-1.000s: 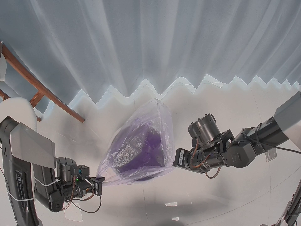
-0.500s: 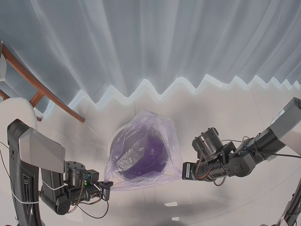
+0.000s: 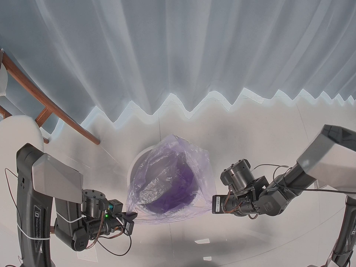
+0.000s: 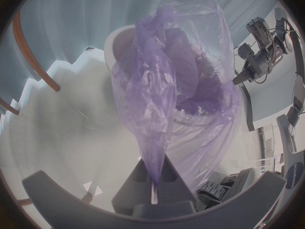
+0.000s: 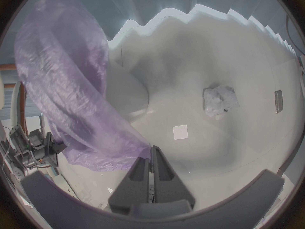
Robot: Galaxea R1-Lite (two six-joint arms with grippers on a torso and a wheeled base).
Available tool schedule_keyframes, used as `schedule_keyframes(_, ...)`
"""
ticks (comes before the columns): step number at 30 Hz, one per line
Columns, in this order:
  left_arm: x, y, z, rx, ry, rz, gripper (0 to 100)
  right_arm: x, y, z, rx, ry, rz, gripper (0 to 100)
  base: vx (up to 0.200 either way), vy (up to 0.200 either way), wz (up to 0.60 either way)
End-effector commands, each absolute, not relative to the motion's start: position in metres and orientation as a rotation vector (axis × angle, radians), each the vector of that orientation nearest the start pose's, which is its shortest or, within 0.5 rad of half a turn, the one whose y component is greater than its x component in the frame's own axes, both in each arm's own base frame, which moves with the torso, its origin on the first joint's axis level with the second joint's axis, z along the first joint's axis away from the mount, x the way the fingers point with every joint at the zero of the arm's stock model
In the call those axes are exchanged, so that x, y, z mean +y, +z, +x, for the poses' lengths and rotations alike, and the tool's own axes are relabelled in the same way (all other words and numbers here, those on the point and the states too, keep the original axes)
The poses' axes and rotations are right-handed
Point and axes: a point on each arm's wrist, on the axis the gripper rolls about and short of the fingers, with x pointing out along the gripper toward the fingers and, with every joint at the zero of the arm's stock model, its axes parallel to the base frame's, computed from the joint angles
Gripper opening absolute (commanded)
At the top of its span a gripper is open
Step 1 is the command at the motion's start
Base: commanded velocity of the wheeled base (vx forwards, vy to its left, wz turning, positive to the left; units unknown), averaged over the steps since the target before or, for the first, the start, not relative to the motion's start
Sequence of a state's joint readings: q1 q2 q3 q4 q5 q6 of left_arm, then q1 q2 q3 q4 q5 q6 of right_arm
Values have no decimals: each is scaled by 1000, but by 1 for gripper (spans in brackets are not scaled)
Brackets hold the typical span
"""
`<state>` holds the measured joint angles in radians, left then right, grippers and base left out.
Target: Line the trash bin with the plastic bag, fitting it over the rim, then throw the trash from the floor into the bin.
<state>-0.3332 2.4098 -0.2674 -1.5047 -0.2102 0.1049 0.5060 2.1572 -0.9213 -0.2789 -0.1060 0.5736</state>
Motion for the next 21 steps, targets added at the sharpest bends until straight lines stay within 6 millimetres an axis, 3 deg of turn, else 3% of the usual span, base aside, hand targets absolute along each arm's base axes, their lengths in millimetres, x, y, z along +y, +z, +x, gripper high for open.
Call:
schedule_keyframes(1,-95,-57,261,628,-555,150,0,172,-8,317,1018,63,193,0,0,0,0)
schedule_keyframes(7,-95,-63,265,632,-529,154,0,171,-18,326,1004,45,199,0,0,0,0)
schedule_keyframes(13,-91,-65,277,604,-486,143,0,174,-11,341,946,51,237,0,0,0,0)
schedule_keyframes(16,-88,-64,284,587,-466,135,0,176,2,349,901,61,262,0,0,0,0)
schedule_keyframes(21,-83,-65,287,584,-438,132,0,176,5,350,891,66,264,0,0,0,0)
